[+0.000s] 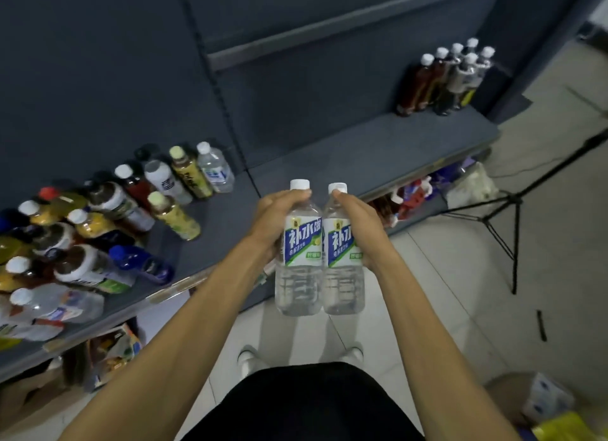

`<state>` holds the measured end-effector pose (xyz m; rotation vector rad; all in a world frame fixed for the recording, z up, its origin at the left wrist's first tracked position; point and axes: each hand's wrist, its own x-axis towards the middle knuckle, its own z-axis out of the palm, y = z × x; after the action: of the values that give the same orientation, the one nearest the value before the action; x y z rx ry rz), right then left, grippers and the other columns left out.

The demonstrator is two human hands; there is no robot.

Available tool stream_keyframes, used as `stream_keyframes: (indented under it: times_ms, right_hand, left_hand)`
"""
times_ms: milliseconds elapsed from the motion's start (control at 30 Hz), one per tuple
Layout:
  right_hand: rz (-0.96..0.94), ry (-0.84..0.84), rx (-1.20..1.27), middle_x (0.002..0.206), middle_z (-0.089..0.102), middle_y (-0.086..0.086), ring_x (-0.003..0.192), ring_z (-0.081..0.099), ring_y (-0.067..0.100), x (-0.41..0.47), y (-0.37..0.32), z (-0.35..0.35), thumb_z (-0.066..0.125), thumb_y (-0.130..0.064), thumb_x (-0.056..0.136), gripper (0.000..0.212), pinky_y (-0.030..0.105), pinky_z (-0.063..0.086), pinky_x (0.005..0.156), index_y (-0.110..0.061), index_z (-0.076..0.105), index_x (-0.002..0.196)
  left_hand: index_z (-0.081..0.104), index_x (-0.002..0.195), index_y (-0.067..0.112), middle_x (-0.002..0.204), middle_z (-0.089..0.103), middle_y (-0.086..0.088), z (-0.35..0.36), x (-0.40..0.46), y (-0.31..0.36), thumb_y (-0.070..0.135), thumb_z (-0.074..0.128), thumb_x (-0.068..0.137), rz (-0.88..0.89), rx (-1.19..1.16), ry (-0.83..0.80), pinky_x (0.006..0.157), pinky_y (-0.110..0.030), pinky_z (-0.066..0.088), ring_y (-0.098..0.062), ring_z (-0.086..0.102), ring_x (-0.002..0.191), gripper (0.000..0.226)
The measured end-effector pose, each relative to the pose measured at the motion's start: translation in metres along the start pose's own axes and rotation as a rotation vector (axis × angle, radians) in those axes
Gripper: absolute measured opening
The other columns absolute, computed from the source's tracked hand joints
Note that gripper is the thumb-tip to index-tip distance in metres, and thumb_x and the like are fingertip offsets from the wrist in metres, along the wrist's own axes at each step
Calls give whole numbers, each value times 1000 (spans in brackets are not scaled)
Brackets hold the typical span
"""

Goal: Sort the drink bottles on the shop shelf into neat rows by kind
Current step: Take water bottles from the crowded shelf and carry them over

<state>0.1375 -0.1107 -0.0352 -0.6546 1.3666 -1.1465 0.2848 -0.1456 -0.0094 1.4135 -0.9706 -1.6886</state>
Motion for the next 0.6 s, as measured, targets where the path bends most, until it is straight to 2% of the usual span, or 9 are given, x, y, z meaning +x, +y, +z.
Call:
stream_keyframes:
  times_ms: [133,300,367,467,533,600]
  right_hand:
    - [26,80,95,89,71,13,84,67,31,-2,1,-69,67,-45,82,23,48,53,85,-23,73,79]
    - [36,293,238,73,66,6,70,62,24,-8,9,-140,62,-34,92,22,37,50,69,-18,66,77]
    - [53,362,250,76,68,7,72,64,25,-9,15,-164,64,-39,89,23,42,52,71,-19,68,78]
    - [39,440,249,91,74,11,87,70,32,-3,17,-191,66,-48,81,33,50,54,85,-17,73,88]
    - [41,481,251,90,74,11,85,70,31,5,14,-210,65,-45,83,31,46,55,82,-15,72,89]
    - [47,502,254,81,71,6,74,68,23,16,9,-229,63,-38,89,24,38,54,73,-15,69,85]
  left_hand:
    - [69,78,8,63,68,-6,71,5,-8,22,72,82,-86,39,-53,51,-21,50,-16,63,53,15]
    - [70,90,5,72,71,-11,149,18,-20,24,72,81,-206,149,-193,57,-26,54,-21,66,61,21]
    - [70,92,5,71,71,-9,178,22,-26,26,70,83,-235,230,-249,55,-25,54,-20,66,60,22]
    - [70,91,6,72,69,-6,217,34,-38,32,62,91,-130,399,-265,60,-24,51,-17,64,62,27]
    - [68,88,12,76,69,-4,239,47,-45,39,55,94,-39,555,-306,65,-27,50,-16,64,68,31]
    - [68,85,12,81,72,-9,258,64,-52,43,58,92,-16,602,-342,71,-35,52,-20,66,73,33]
